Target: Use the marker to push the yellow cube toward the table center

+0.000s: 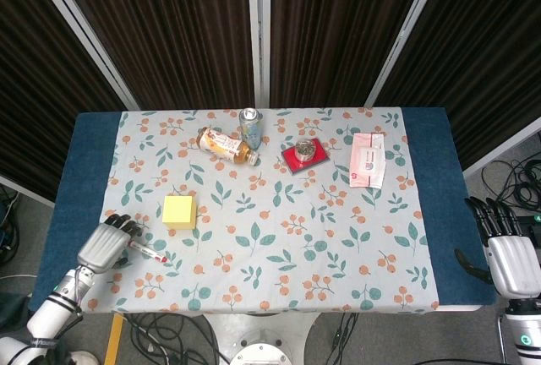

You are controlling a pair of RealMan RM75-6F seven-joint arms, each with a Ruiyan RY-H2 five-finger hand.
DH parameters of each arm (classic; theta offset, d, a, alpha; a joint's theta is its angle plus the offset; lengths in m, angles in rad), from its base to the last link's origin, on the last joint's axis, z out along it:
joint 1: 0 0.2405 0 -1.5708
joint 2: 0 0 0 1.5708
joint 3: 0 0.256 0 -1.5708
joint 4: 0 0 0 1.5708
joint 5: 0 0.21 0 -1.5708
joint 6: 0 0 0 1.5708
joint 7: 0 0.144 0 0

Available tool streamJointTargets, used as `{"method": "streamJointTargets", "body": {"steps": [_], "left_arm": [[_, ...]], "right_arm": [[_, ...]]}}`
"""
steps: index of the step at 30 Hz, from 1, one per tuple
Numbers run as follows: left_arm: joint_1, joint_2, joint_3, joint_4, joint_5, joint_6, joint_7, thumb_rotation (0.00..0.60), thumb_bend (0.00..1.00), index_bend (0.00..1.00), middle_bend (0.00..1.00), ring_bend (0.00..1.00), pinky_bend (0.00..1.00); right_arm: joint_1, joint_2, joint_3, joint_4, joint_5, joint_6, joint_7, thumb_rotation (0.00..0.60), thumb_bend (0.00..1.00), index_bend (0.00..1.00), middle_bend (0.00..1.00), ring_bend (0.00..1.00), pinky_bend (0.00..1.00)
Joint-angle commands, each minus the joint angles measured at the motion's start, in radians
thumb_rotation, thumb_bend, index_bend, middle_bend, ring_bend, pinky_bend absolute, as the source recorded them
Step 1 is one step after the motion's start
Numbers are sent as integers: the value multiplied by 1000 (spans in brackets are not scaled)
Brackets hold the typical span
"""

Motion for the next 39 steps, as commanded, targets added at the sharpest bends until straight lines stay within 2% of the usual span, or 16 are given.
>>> {"method": "streamJointTargets", "body": {"steps": [1,7,15,25,39], "left_arm": [[-20,-14,-3,15,-12,-30,32,600,232,464,471,256,254],[-48,-19,-6,2,-43,-86,91,600,266,479,503,280,255],[-63,-23,-6,-15,-72,-111,123,600,285,491,571,346,255],[-72,-33,2,-9,-82,-114,113,600,347,535,599,368,254],[-78,-47,18,19,-87,-117,78,600,372,565,622,390,256]], "right_arm": [[0,-1,0,1,1,0,1,600,197,0,90,0,0],[-1,-6,-1,12,5,-3,9,600,197,0,97,0,0],[0,-6,0,19,9,-5,17,600,197,0,97,0,0],[-2,-11,-1,28,11,-5,21,600,197,0,98,0,0],[-4,-9,-2,28,16,-5,21,600,197,0,98,0,0]]}}
